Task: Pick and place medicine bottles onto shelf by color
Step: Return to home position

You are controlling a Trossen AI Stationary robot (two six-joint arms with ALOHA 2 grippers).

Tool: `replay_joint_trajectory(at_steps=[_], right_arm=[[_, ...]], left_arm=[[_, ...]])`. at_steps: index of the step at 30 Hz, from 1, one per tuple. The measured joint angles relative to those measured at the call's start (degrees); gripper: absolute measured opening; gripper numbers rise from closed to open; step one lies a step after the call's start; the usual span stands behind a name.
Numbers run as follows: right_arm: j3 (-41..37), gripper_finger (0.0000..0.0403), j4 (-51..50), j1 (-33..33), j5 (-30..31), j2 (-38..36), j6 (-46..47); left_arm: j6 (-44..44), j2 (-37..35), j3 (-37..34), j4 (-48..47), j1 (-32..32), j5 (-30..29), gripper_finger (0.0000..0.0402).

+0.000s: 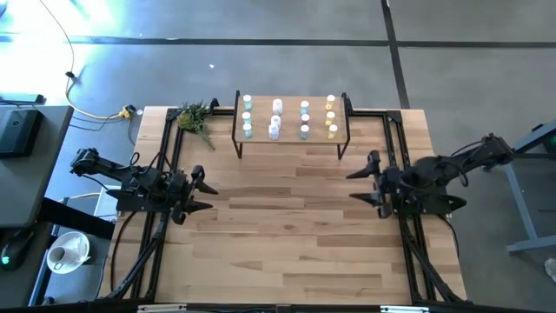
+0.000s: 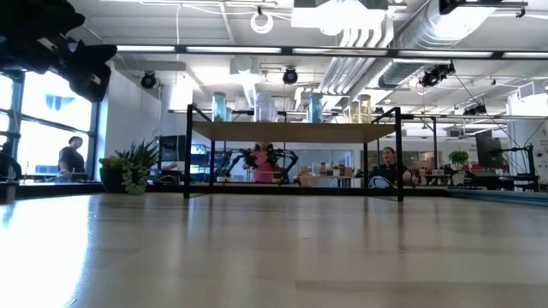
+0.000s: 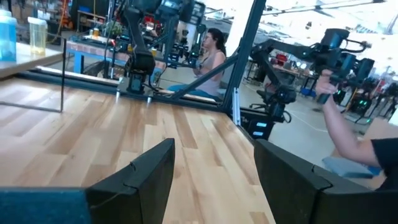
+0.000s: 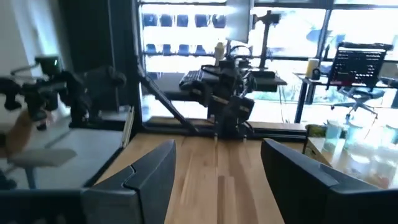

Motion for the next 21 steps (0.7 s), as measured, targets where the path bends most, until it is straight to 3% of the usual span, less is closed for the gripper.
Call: replay_joint_trajectory(at_steps=[8, 16, 21], right_arm=[[-16.9, 0.0227, 8.1, -0.1, 1.2, -11.3, 3.7], [-23.9, 0.0227, 8.6, -0.8, 2.7, -17.5, 4.0], [-26.4, 0.0227, 9.2, -0.7, 2.7, -18.1, 6.4]], left_arm=[[8.7, 0.0, 0.0, -0.1, 0.0, -0.3, 0.0211], [8.8, 0.0, 0.0, -0.1, 0.0, -0.4, 0.0211], [8.8, 0.0, 0.0, 0.1, 0.0, -3.7, 0.0211]])
